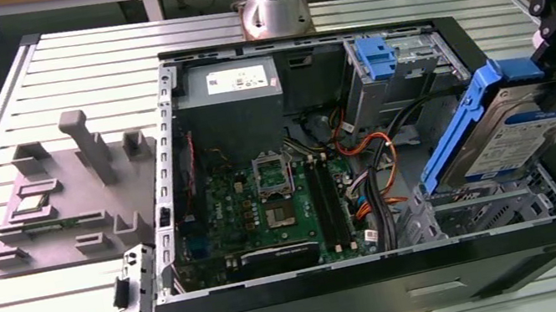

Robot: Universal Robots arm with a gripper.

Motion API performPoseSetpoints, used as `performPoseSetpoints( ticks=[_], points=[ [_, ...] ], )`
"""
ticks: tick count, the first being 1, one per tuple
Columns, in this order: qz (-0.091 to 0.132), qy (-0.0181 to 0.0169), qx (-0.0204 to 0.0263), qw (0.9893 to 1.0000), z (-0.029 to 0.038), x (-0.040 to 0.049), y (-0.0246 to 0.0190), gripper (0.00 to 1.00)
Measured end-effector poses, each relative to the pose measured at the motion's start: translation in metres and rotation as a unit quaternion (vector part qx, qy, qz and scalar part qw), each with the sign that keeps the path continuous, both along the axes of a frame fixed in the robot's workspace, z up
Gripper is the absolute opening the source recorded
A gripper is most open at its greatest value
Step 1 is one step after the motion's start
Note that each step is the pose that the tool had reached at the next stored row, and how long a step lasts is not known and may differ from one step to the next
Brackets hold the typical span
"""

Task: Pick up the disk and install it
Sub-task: 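Pick up the disk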

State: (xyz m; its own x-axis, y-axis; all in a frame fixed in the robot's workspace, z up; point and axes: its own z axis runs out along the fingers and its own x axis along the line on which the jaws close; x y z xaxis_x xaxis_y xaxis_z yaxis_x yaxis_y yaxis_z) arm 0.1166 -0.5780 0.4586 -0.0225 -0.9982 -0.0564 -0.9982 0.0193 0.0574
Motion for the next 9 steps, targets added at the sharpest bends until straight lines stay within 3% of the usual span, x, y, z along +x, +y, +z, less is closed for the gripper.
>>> performPoseSetpoints(
  ticks=[9],
  points=[
    [0.0,0.0,0.0,1.0,-0.0095,0.0007,0.0,0.35]
  ],
)
